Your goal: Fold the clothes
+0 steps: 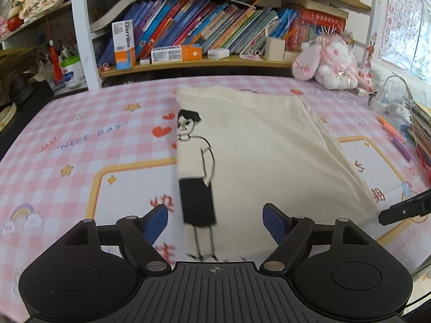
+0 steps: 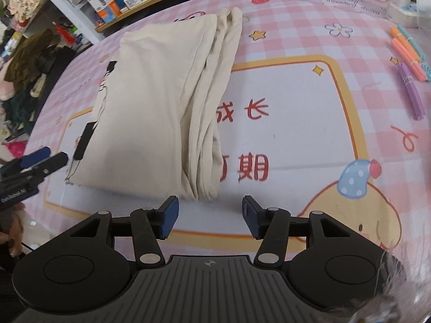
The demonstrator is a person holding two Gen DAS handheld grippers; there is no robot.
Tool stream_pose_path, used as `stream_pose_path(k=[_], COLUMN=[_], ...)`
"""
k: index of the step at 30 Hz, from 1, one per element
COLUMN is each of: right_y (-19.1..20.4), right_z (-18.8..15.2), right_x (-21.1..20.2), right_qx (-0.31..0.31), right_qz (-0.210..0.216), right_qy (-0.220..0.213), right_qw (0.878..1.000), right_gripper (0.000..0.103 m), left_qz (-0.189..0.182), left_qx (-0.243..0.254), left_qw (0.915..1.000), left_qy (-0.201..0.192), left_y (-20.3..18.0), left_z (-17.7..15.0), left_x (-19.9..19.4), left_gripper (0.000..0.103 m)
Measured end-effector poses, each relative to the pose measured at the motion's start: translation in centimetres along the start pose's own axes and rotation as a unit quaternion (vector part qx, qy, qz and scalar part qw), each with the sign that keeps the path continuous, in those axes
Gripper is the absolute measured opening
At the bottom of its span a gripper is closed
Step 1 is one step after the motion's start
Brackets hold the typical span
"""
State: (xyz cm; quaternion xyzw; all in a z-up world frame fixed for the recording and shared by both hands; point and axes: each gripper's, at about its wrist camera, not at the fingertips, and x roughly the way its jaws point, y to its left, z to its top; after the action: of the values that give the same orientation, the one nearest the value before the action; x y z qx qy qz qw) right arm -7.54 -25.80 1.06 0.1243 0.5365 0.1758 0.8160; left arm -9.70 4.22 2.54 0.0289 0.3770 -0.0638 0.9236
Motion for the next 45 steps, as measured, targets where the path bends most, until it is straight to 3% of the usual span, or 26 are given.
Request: stream_pose_path(k=[5,14,15,17,19,24,28,33,42,44,45], right_y=[-1.0,-3.2,-3.3,-3.2,-2.7,-2.4,-2.5,-1.0,-1.2,-2.1,-2.5], right_z=[0.0,2.2,2.5,3.2,3.6,4.2,5.3,7.1,7.1,6.4,6.1], right_x=[-0.3,0.9,1.2,1.6,2.1,2.2,0.3,-1.5,-1.2,-0.7,-0.5], right_qx=[0.003,0.086,0.097,0.103,0.098,0.085,0.099,0.081,0.073,0.088,0.095], right_qz=[0.023,0.086,0.091,0.089,0.082,0.1,0.155,0.185,0.147,0.13,0.125], right_qy=[0.005,0.006,0.009,0.023,0.041,0.049,0.023,-0.004,0.006,0.022,0.029], right_qw=[1.0,0.993,0.991,0.99,0.991,0.99,0.983,0.979,0.986,0.987,0.987], right_gripper=[0.055,0.057,0.056,0.042,0.023,0.008,0.006,0.002,0.007,0.024,0.044], left_qz=[0.009,-0.009,-0.01,-0.012,-0.014,-0.003,0.017,0.03,0.01,0.005,0.004], left_qx=[0.008,0.018,0.025,0.042,0.06,0.104,0.135,0.169,0.186,0.192,0.193], left_qw=[0.9998,0.9998,0.9996,0.9989,0.9979,0.9939,0.9893,0.9829,0.9795,0.979,0.9788], left_qy=[0.017,-0.009,-0.01,-0.015,-0.021,-0.037,-0.053,-0.067,-0.077,-0.07,-0.068], left_y=[-1.8,-3.5,-3.8,-4.5,-5.2,-6.7,-7.8,-9.0,-10.3,-10.2,-10.2], left_z=[-0.7,-1.7,-1.7,-1.9,-2.1,-2.4,-2.6,-2.7,-2.6,-2.8,-2.8], left_x=[-0.4,-1.3,-1.3,-1.3,-1.3,-1.2,-1.1,-0.2,0.4,0.4,0.4], left_gripper=[0.079,0.083,0.083,0.083,0.083,0.095,0.098,0.098,0.098,0.098,0.098])
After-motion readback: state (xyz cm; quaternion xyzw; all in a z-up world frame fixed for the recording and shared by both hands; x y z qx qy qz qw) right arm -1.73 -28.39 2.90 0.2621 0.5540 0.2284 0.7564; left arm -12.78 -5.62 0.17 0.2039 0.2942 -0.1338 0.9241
